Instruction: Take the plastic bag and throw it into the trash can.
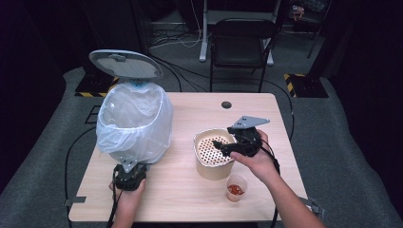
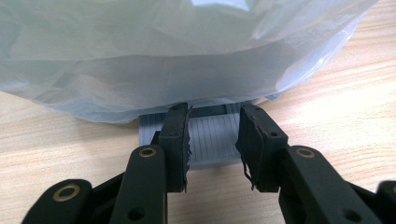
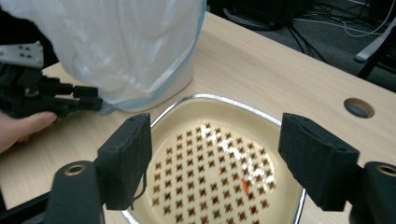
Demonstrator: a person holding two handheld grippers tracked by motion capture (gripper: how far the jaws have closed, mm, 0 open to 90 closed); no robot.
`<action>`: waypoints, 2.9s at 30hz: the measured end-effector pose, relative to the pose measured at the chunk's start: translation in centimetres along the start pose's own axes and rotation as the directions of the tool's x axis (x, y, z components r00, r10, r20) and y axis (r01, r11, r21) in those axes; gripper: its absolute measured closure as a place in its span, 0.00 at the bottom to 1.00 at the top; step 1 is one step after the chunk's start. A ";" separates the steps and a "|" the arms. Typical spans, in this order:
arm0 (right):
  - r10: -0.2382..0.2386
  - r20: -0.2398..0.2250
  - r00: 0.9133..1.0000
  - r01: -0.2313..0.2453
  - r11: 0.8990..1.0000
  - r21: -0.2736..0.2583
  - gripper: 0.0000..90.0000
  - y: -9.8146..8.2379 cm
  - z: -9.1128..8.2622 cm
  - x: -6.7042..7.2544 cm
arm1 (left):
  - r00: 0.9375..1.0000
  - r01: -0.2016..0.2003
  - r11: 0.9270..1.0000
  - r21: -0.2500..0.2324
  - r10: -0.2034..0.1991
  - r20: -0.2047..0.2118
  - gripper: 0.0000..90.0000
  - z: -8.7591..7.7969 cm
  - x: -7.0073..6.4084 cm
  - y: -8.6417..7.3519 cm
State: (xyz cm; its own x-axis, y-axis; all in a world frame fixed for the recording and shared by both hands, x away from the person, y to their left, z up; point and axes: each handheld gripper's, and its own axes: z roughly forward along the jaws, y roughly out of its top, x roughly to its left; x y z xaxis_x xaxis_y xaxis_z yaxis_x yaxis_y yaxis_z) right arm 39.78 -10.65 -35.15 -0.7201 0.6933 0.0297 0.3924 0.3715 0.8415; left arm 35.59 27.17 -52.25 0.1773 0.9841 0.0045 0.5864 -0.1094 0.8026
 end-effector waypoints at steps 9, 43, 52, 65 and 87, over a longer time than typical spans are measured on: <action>-0.006 -0.010 1.000 0.006 1.000 -0.010 0.16 -3.9 -1.7 1.2 | 1.000 -0.004 1.000 -0.002 0.004 -0.004 0.71 0.0 0.0 0.0; 0.003 -0.021 1.000 0.000 0.992 0.123 0.17 -14.4 -0.6 3.1 | 1.000 -0.003 1.000 -0.018 0.003 -0.005 0.71 0.0 -0.1 -0.2; -0.017 0.035 0.999 0.012 0.992 0.125 0.23 -14.6 -0.4 2.9 | 1.000 -0.004 1.000 -0.013 0.004 -0.004 0.71 -0.1 -0.1 -0.2; 0.073 0.149 0.986 -0.090 0.989 0.114 0.23 -15.0 -1.3 -1.3 | 1.000 -0.001 1.000 -0.018 0.001 -0.006 0.71 0.0 -0.1 -0.2; 0.125 0.178 0.976 -0.124 0.992 -0.020 0.32 -11.8 -3.5 -3.0 | 1.000 -0.014 1.000 -0.011 0.014 -0.008 0.71 -0.1 0.0 -0.2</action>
State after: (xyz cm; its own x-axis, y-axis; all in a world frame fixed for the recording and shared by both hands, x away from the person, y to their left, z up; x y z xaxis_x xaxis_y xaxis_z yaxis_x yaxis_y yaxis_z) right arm 35.31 -19.31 -43.22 -0.5519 0.8330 0.0385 0.4666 0.2702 0.8422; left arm 35.45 27.21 -52.33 0.1790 0.9836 0.0201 0.5755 -0.1213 0.8088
